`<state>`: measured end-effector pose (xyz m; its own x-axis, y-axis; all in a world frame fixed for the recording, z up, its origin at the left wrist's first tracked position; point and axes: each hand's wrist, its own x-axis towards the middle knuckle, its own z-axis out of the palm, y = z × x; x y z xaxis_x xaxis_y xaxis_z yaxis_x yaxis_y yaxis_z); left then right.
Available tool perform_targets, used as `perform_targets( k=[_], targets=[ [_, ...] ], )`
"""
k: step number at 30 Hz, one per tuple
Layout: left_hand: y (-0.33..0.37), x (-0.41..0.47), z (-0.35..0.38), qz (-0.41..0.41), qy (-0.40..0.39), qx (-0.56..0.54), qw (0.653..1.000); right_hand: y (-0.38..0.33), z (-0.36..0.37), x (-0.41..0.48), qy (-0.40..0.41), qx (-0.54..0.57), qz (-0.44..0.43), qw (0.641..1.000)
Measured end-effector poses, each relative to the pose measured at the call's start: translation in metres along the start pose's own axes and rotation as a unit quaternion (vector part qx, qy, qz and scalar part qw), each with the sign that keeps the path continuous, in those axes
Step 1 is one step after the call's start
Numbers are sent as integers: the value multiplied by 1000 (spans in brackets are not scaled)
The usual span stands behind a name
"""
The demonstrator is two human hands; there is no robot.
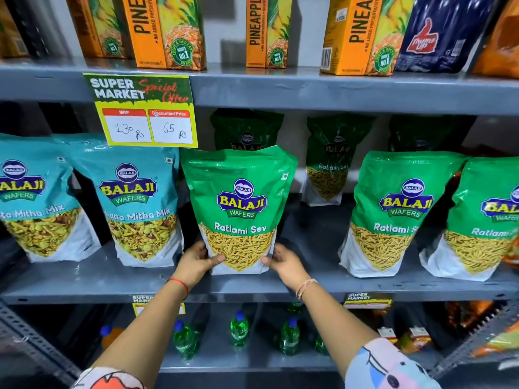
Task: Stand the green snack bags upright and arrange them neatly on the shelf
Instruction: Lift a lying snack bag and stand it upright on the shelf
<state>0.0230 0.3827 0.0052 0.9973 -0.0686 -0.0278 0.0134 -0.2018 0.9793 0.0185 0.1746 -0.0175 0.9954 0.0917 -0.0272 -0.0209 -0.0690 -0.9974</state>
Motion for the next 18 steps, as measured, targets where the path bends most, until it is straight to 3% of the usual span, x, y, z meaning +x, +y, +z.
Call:
perform_targets(
  k=[7,10,13,16,18],
  targets=[
    [-11,-1,2,-14,20,-2,1000,6,2,-11,18,-70,-21,997],
    [-20,-25,9,10,154,-4,988,18,-5,-34,81,-203,-84,972],
    [-31,-55,30,92,303,214,924,40,-33,-71,92,-352,-144,920],
    [-21,-72,75,148,282,236,918,51,-67,-99,157,-355,-199,900],
    [-4,-70,120,165,212,222,937,53,-95,-112,216,-278,-205,913]
  ],
)
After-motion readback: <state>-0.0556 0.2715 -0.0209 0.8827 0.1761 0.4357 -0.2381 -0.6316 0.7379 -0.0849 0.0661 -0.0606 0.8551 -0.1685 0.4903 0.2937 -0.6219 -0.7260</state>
